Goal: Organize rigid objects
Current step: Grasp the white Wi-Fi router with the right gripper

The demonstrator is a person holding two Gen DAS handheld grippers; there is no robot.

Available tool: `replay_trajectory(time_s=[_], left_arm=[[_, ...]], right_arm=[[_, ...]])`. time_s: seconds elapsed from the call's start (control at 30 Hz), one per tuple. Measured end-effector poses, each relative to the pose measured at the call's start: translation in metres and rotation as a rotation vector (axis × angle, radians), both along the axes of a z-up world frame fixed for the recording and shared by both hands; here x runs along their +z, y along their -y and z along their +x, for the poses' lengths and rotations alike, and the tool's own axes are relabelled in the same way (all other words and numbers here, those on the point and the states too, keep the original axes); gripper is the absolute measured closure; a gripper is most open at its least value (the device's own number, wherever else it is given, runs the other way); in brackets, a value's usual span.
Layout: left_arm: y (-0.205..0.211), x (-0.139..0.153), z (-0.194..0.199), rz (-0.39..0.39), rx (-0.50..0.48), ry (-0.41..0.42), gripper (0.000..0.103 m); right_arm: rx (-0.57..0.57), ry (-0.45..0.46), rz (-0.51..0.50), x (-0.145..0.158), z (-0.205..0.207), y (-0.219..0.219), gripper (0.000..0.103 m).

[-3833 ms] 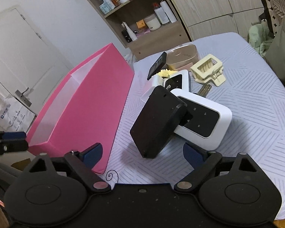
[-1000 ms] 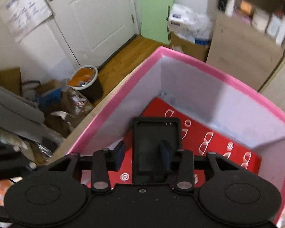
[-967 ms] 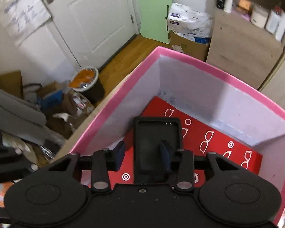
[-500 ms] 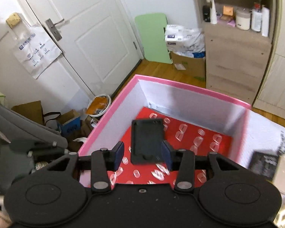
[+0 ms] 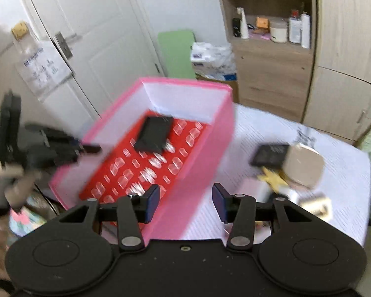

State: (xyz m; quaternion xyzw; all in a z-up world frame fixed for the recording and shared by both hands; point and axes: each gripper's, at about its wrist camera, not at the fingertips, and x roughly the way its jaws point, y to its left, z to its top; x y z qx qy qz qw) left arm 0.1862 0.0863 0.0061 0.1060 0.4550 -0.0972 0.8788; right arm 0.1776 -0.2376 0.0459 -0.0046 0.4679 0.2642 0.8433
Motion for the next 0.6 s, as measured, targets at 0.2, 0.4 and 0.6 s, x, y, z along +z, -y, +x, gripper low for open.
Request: replay_trajectory(time_s=[0.2,0.4,0.6], left_arm=[[0.000,0.000,-0.001,0.004,0.008,-0.005,0.095],[0.000,0.000,0.001,0.001,0.021,-0.014,0.096],[0.002,0.000,-0.001,0.010,0.021,-0.026,0.096]], right_arm=[[0.038,0.004,-0.121,-0.038,-0.019,0.021,0.037],[0.065,0.064,-0.203,-0.068,-0.027,0.046,0.033],[0.155,0.118,-0.339,-0.082,-0.037,0.044,0.031]])
